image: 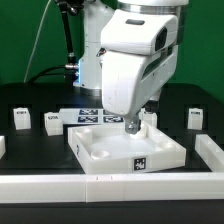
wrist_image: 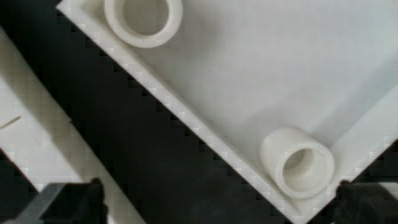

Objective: Assemble one leg

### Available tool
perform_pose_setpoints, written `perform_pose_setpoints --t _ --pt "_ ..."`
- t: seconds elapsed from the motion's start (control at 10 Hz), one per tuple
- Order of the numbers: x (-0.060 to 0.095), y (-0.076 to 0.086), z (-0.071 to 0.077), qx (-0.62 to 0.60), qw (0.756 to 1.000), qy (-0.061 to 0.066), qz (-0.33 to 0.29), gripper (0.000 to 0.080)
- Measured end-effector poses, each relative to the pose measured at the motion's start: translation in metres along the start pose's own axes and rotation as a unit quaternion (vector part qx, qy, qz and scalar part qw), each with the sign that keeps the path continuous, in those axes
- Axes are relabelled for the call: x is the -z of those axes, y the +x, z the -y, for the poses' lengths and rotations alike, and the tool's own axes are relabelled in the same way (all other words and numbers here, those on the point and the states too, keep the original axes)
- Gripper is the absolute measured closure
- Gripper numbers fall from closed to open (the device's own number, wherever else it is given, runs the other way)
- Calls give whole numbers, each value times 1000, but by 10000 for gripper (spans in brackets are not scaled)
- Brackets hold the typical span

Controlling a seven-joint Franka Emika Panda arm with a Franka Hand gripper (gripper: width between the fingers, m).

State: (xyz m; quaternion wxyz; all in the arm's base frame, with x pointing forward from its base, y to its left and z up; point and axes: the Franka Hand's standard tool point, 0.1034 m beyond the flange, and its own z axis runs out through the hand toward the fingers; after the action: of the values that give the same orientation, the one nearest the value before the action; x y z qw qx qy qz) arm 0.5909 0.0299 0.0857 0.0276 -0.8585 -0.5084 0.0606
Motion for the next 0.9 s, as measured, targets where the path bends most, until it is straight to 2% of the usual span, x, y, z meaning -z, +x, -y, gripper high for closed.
perform_pose_setpoints --t 0.6,0.7,0.9 --pt "-1 0 1 0 1000 0 0 150" --pt "-6 -1 4 30 999 -11 -8 150" --pt "-19 -13 20 92 996 -15 -10 150"
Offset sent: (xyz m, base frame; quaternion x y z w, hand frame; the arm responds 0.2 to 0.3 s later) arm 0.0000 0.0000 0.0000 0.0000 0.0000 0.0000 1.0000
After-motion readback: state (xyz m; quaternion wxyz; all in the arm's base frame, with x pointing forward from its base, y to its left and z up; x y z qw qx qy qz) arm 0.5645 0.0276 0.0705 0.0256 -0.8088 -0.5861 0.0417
